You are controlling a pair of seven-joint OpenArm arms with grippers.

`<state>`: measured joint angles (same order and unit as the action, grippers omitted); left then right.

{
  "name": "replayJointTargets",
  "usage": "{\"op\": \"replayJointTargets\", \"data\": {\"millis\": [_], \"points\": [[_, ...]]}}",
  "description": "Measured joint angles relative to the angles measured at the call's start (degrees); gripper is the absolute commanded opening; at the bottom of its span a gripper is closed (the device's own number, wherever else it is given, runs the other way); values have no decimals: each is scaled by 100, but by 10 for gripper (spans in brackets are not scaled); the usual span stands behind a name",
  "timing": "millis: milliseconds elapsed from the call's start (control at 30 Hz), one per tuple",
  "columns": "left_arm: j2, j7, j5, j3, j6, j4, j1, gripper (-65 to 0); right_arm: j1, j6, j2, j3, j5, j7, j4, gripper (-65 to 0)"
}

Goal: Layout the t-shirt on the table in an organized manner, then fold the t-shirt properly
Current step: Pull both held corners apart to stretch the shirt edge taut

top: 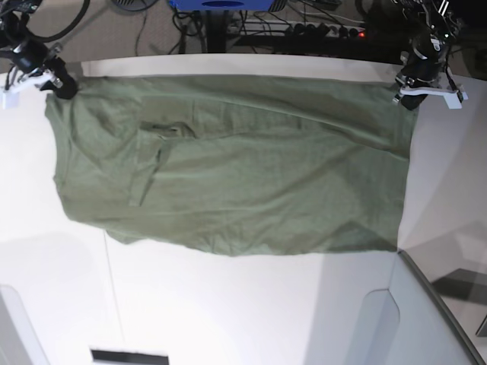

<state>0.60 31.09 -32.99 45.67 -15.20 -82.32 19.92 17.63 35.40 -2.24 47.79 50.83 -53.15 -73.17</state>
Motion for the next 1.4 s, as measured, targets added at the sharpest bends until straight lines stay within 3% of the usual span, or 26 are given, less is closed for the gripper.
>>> {"op": "replayJointTargets", "data": {"millis": [367,467,900,1033,1400], "points": [[122,87,-4,-7,-22,-610,-188,-650,-234,15,-35,13,0,-42,-678,-647],[173,-15,-44,-35,-68,-654,-129,-650,-225,-225,-26,13,63,-39,-697,-647],[146,44,-26,-7,-20,-365,74,-650,-48,-267,20,22,17,-28,-673,-647],[142,46,-24,-7,-55,-343,157,-650,61,-649,20,22,28,-2,-671,-647],[140,44,-2,-4,-15,48,232,-650,76,-673,59,22,-2,37,-323,-647]]}}
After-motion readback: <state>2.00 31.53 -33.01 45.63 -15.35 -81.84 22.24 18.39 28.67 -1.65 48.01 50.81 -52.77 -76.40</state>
